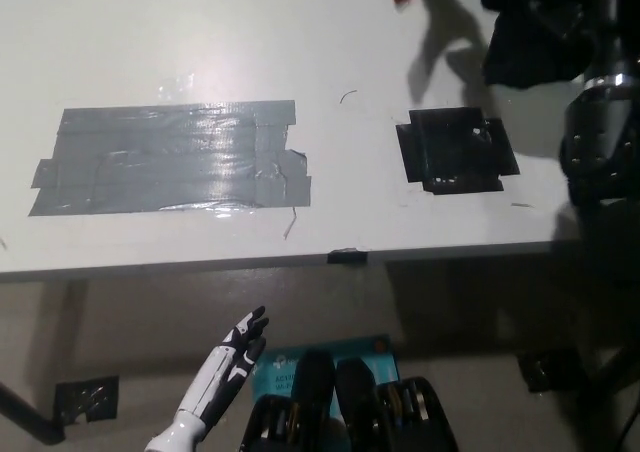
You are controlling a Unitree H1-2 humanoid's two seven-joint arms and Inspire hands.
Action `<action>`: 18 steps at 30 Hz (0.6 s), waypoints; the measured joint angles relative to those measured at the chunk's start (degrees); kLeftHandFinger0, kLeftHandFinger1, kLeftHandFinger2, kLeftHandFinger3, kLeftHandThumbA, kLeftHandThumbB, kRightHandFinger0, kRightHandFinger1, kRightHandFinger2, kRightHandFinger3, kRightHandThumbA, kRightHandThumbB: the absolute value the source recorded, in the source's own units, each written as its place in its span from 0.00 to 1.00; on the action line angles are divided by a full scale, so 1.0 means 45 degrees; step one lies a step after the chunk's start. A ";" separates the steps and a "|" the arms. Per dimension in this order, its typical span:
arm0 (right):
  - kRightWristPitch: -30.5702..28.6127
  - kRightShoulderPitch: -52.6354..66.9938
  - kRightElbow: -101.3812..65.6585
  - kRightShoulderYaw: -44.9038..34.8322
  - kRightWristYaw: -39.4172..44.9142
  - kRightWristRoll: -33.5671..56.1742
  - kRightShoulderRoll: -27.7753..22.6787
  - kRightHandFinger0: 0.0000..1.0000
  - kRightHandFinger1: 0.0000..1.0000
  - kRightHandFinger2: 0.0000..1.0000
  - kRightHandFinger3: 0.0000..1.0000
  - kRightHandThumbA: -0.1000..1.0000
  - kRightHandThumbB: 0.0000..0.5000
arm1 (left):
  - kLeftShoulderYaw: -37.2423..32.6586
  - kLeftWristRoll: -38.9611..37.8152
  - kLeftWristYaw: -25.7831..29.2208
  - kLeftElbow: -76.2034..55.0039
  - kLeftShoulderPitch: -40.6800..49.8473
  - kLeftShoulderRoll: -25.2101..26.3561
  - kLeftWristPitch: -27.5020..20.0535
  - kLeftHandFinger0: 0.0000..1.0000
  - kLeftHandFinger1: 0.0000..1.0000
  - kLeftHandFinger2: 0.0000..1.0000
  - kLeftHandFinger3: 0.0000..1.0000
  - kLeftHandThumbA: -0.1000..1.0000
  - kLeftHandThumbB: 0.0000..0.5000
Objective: A person hands a black t-shirt to the robot and rhe robot picks it up with its right hand and places it on the black spot on the desk infron tof it
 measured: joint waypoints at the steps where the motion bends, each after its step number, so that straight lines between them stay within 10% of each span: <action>1: -0.0134 0.0012 0.0120 0.0296 0.0092 -0.0040 -0.0174 0.08 0.57 0.92 0.92 0.00 0.45 | 0.0001 0.0000 -0.0013 0.0000 -0.0001 -0.0001 0.0000 1.00 1.00 1.00 1.00 1.00 1.00; 7: -0.0529 0.0178 0.0667 0.1507 0.1032 -0.0025 -0.0392 0.00 0.46 0.89 0.91 0.00 0.36 | 0.0002 0.0005 -0.0023 -0.0002 -0.0009 -0.0003 0.0011 1.00 1.00 1.00 1.00 1.00 1.00; 18: -0.1249 0.0750 0.3067 0.3685 0.2615 -0.0143 -0.0084 0.16 0.61 0.96 0.95 0.00 0.32 | -0.0033 0.0100 -0.0021 0.0042 -0.0073 -0.0004 -0.0007 1.00 1.00 1.00 1.00 1.00 1.00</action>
